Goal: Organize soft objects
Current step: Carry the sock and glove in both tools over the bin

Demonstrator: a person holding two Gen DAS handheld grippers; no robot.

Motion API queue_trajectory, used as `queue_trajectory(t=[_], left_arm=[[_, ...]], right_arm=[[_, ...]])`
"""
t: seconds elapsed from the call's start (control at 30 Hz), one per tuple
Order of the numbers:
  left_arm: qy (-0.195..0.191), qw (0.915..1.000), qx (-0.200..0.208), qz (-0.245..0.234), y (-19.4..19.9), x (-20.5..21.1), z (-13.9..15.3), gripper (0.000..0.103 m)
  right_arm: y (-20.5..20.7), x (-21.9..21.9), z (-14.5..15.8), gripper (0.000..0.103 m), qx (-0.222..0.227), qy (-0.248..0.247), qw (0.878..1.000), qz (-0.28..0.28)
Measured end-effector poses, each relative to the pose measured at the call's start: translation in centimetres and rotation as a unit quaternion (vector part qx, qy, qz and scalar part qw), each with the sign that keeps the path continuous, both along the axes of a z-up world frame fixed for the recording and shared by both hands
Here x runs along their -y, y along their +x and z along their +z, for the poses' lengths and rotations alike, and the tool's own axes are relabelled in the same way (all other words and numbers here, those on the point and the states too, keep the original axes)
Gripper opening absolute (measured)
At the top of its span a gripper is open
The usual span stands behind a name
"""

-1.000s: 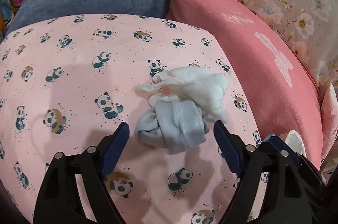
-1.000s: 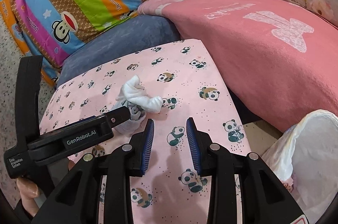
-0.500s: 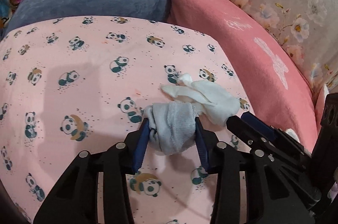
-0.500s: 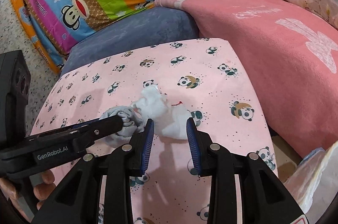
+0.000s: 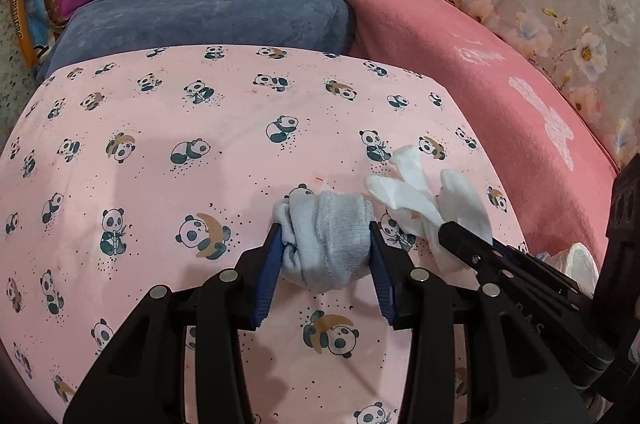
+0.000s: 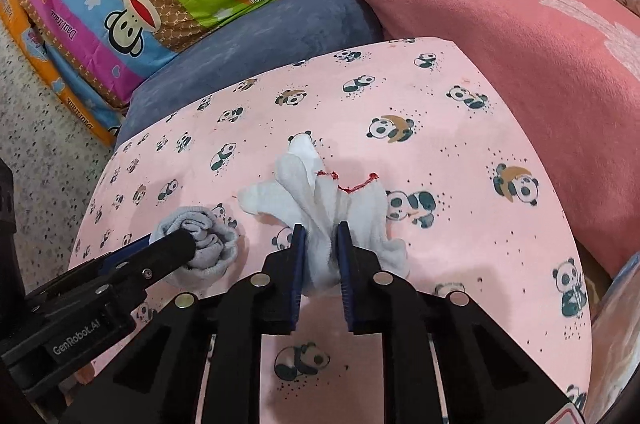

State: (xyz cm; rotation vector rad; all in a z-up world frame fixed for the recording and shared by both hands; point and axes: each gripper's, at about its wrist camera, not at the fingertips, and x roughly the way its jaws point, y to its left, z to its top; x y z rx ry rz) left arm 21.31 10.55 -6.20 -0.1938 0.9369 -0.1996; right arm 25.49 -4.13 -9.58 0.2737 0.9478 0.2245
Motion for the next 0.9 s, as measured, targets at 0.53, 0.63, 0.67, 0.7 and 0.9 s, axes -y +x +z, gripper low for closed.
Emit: queue_trajectory(t=[0.53, 0.63, 0.67, 0.7, 0.9], left_arm=[[0.030, 0.9978, 0.045, -0.038, -9.2, 6.9, 4.4, 0.040], [0.030, 0.9968, 0.050, -0.055, -11.0, 8.8, 4.9, 0.040], [0.031, 0.9963, 0.052, -0.060, -11.5, 9.4, 5.1, 0.040], [0.033, 0.9959, 0.054, -0.065, -12.0, 9.9, 5.2, 0.040], [0.043, 0.9932, 0.065, -0.087, -14.4, 12.5, 6.0, 0.040]], right_arm=[[-14.0, 6.3, 4.2, 0.014, 0.030, 0.054, 0.995, -0.072], [-16.4, 8.0, 5.1, 0.014, 0.041, 0.060, 0.993, -0.089], [-17.0, 8.4, 5.3, 0.014, 0.043, 0.060, 0.993, -0.092], [-18.2, 9.2, 5.9, 0.014, 0.050, 0.061, 0.992, -0.100], [-21.6, 12.6, 7.2, 0.014, 0.066, 0.070, 0.988, -0.122]])
